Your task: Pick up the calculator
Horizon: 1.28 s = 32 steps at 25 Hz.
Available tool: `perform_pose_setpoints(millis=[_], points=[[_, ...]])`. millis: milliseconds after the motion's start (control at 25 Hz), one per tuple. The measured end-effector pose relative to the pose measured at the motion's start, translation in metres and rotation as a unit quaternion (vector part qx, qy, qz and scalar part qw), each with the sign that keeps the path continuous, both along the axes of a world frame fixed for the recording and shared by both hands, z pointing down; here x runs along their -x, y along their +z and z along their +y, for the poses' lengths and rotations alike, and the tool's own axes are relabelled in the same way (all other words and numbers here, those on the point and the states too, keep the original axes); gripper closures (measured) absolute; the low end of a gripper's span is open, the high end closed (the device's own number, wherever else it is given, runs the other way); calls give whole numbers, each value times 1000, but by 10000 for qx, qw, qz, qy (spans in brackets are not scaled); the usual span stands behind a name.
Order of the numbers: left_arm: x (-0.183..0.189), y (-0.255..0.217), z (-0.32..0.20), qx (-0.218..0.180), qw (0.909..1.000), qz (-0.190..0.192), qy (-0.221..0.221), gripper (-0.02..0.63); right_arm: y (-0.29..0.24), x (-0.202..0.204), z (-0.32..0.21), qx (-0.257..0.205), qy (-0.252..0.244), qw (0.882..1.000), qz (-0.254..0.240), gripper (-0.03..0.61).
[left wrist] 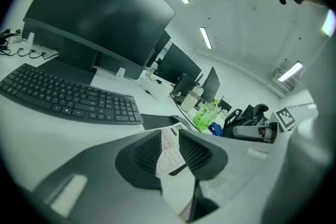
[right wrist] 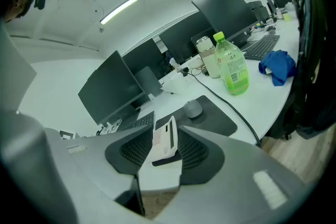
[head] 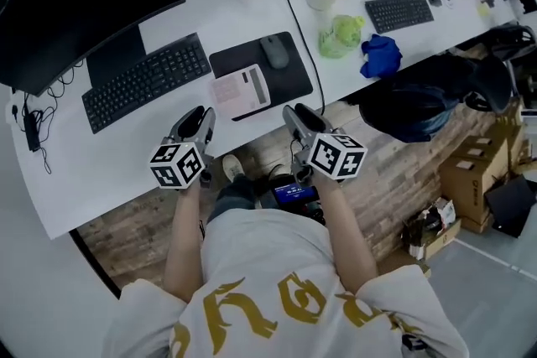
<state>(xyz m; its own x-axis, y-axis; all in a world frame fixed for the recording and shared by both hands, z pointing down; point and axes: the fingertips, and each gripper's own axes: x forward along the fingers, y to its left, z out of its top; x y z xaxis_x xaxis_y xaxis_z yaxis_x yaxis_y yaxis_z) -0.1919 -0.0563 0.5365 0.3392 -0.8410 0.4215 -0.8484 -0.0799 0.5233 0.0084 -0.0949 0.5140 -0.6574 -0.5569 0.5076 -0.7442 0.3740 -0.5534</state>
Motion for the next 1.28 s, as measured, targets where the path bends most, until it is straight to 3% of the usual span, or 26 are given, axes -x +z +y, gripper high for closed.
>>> perform_pose_setpoints(millis=[440,1280], points=[[-3,19,-22,199,9996,-103,192,511,7,12,-27,-77,32,10000,-23,391],[1,55,-33,675,9977,-74,-21,511,92,53,-26,1197,-598,9902,-400,364]])
